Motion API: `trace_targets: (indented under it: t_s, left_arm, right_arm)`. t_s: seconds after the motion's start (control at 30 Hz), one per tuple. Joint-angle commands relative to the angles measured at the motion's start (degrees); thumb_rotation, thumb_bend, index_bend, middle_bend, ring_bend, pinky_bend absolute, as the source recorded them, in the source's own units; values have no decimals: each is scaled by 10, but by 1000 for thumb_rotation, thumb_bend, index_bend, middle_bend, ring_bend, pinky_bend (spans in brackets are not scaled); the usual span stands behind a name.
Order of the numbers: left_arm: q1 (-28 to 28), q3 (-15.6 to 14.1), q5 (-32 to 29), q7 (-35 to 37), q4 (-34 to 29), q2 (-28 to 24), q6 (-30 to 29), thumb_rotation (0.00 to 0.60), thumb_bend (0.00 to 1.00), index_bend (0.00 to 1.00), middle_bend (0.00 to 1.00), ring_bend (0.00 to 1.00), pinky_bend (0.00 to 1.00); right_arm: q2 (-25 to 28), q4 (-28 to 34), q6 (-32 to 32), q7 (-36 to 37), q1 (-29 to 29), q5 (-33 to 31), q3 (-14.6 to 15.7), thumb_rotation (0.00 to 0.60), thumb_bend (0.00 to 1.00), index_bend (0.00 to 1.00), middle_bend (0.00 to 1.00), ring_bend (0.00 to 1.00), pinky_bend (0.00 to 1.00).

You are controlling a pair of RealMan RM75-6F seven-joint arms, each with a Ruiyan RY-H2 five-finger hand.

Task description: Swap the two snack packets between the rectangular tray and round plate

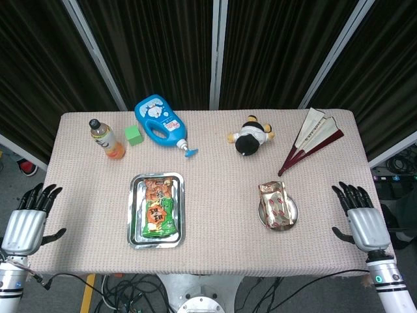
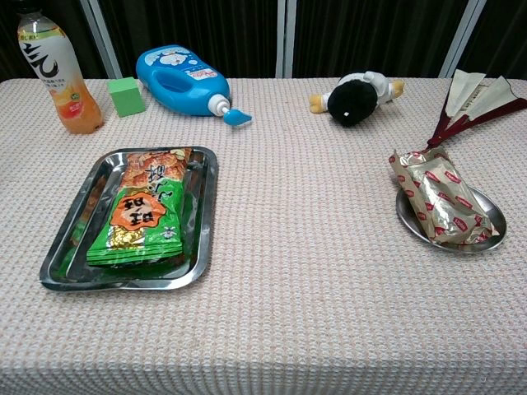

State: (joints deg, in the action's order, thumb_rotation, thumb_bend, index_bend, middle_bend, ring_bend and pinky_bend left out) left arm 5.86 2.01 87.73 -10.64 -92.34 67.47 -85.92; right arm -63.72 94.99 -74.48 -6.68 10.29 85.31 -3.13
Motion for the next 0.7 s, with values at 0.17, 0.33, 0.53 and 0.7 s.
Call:
trace_targets:
  t_s: [0.17,0.33,0.53,0.7]
  left_arm:
    - [-2,-5,1,1,10,10,1,600,39,133,109,47,134]
    - [-3,-5,-1,3,17,12,1,600,39,133,109,47,134]
    - [-5,-5,-3,10,18,9,-2,600,39,133,109,47,134]
    - [-7,-6,-4,21,22,4,-3,600,39,133,109,47,134]
  right_arm:
    - [8,40,135,-32,84,-23,-3,600,0,0,0,0,0]
    - [-21,46,168,-73,120,-47,-18,600,0,0,0,0,0]
    - [-38,63,237,-132,163,-127,-23,600,0,0,0,0,0]
    - [-54,64,238,-182,181,-174,-22,600,0,0,0,0,0]
